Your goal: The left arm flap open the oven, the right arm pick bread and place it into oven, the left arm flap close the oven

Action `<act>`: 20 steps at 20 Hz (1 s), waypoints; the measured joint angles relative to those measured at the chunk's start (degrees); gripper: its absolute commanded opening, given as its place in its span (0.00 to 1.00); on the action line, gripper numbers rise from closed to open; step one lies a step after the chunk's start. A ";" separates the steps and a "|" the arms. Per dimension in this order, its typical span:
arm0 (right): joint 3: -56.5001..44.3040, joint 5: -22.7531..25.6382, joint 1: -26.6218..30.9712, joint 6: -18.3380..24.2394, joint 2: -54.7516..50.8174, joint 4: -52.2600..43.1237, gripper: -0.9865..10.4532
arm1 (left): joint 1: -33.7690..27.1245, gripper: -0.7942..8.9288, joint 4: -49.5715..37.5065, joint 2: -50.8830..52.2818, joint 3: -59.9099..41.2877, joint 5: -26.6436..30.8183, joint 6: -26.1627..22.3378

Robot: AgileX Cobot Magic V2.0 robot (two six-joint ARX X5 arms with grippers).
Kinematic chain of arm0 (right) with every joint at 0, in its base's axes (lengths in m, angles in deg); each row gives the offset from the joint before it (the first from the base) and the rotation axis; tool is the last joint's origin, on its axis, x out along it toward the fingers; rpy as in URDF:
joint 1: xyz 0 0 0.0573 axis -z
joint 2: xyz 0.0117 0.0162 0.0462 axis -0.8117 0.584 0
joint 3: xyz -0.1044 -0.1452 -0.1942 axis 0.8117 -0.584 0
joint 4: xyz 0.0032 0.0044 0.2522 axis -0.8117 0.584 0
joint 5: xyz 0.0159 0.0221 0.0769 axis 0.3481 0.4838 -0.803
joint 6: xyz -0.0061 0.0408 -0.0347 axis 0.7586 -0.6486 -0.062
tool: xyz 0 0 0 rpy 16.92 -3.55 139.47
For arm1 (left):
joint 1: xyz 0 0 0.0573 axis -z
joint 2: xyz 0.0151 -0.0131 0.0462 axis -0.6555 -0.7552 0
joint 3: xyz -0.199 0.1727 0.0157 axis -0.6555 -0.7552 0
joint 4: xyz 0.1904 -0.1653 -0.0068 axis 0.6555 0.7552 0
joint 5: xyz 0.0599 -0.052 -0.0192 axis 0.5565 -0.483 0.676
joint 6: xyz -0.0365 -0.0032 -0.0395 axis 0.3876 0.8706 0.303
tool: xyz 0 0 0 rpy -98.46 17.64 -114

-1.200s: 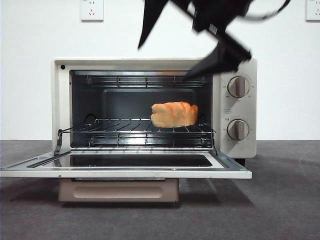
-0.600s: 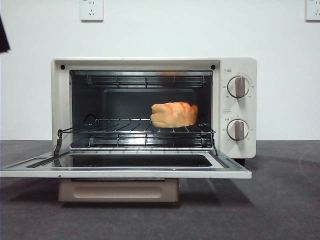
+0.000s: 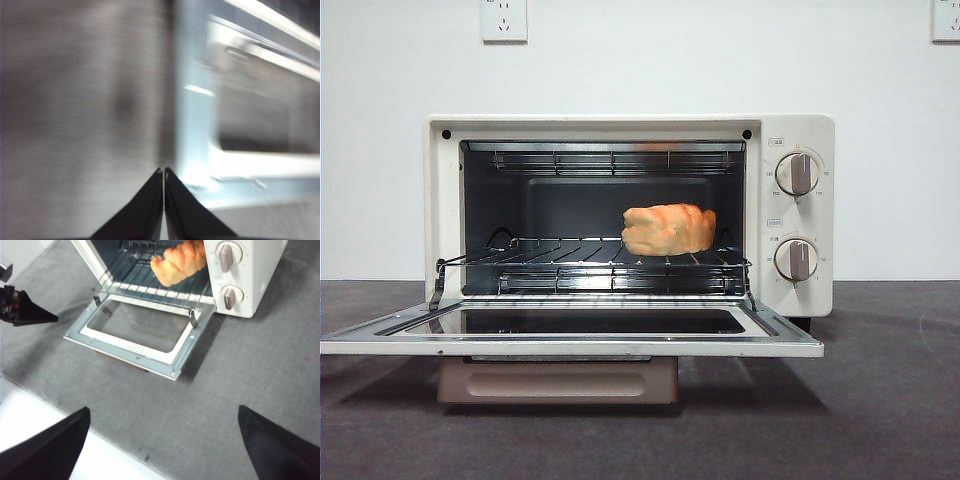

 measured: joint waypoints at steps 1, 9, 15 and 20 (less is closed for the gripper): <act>0.02 0.04 0.00 -0.04 0.00 -0.02 0.50 | -1.05 0.09 0.02 -1.73 0.00 -0.35 0.13; 0.02 3.65 -0.02 0.00 0.00 -0.44 0.50 | -0.85 0.09 -1.42 -15.85 -0.07 -7.10 -0.59; 0.00 6.60 -0.02 0.00 0.00 -2.12 0.50 | -0.48 0.09 -3.45 -20.24 -0.07 -13.03 -1.64; 0.02 6.62 -0.02 0.00 0.00 -2.58 0.50 | -0.63 0.09 -4.11 -20.44 -0.15 -16.70 -1.57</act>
